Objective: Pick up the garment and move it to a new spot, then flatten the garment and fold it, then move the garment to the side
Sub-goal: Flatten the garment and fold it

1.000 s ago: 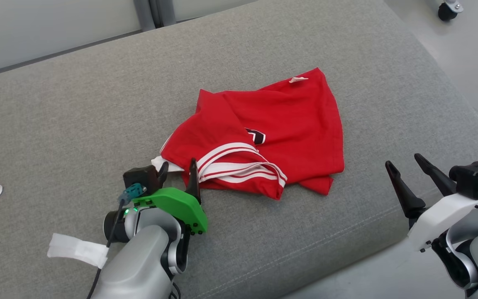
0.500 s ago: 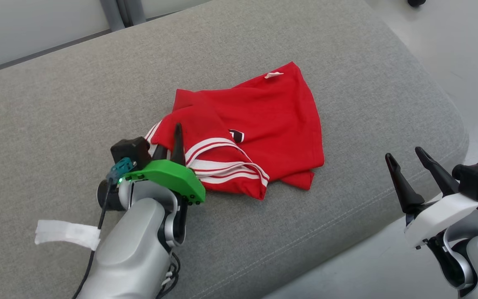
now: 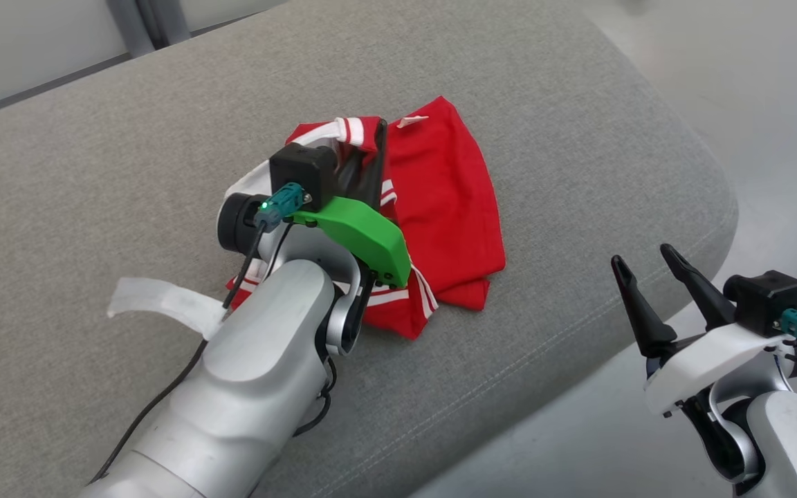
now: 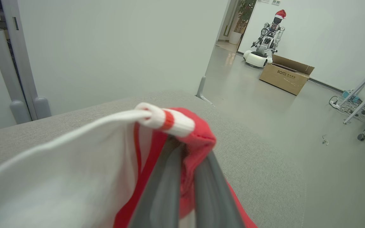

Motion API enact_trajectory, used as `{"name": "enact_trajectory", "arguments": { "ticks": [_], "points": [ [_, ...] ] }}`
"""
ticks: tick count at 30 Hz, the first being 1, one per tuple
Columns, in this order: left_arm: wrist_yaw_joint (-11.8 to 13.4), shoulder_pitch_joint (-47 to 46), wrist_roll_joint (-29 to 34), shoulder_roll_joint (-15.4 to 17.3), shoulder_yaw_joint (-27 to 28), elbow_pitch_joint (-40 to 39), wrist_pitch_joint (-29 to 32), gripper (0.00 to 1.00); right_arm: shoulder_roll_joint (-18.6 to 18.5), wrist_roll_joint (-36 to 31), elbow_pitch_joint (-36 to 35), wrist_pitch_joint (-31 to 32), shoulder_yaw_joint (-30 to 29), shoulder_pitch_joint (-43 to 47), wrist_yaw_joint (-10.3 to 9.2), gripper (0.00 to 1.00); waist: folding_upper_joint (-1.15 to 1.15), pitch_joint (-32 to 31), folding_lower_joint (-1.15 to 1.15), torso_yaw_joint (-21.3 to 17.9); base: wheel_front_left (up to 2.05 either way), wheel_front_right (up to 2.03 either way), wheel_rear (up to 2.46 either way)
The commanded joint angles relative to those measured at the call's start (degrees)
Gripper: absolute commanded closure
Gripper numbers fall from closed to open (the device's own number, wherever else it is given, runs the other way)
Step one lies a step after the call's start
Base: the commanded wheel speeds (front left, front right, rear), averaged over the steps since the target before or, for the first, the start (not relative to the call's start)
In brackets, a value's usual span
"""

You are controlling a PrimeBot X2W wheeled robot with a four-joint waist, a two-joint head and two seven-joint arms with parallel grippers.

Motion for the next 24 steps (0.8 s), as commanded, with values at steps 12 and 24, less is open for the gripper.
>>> {"name": "enact_trajectory", "arguments": {
  "ticks": [12, 24],
  "points": [
    [0.1, -4.23, -8.34, 0.29, -16.23, 5.44, 0.38, 0.0, 1.56, 0.55, 4.06, -2.89, 2.84, -3.19, -0.08, 0.0, 0.0, 2.69, 0.0, -4.82, 0.0, 0.0, 0.0],
    [1.21, -5.35, -9.74, 0.27, -26.39, -1.43, -0.88, 0.0, 0.44, 0.18, 4.49, -3.5, -0.57, -0.54, -0.08, 0.0, 0.0, 0.89, 0.0, 3.48, 0.0, 0.0, 0.0]
  ]
}}
